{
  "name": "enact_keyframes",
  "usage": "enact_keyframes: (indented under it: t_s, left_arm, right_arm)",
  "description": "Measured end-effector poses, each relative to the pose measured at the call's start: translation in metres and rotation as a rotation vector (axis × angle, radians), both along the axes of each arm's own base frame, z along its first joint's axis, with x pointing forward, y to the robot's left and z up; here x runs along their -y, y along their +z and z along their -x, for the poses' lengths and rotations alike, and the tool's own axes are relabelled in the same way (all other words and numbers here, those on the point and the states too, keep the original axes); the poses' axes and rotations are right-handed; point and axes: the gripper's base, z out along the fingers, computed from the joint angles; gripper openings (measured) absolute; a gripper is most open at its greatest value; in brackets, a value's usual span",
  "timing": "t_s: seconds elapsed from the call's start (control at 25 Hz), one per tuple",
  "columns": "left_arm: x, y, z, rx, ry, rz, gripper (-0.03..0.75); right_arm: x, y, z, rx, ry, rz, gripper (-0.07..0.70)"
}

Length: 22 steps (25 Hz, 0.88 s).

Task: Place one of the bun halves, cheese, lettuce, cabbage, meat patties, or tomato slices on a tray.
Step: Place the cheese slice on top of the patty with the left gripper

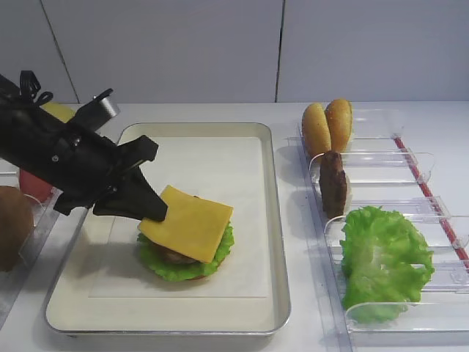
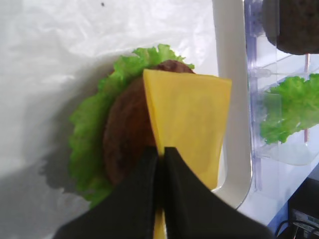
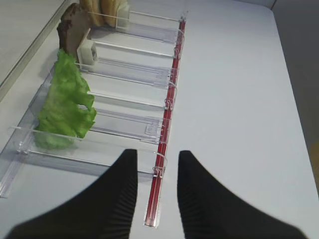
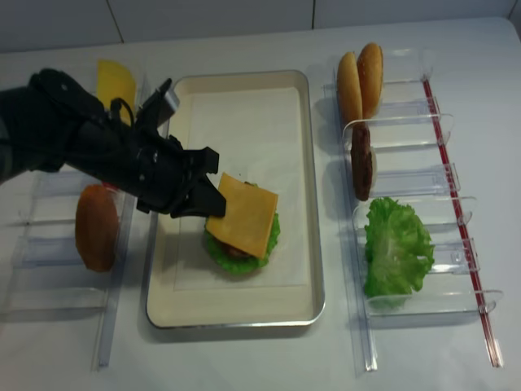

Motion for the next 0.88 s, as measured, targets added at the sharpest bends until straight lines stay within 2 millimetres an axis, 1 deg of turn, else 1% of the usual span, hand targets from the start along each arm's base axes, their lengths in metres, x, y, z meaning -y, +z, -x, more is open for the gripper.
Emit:
enact_keyframes:
  t_s: [0.44,0.52,0.76,0.88]
  left_arm:
    - [-0.0001,-0.0014,-0.0008,-0.002,0.005,-0.003,0.005]
    - [-0.0001,-0.0014,-0.0008,-0.002,0.005,-0.003,0.032]
    - [-0.0002,-0.0015,-0.0008,-0.004,0.007,-0.004,0.194]
    - [-0.0001,-0.0015,-0.0006,-0.013,0.014,-0.002,0.243]
  right_arm:
    - [0.0000,0.0000,0.0000,0.000,0.000,0.000,0.245]
    - [0.0000,0.0000,0.0000,0.000,0.000,0.000,0.245]
    - [0.0000,0.0000,0.0000,0.000,0.000,0.000,0.245]
    - [0.0000,0.0000,0.0000,0.000,0.001,0.002,0.245]
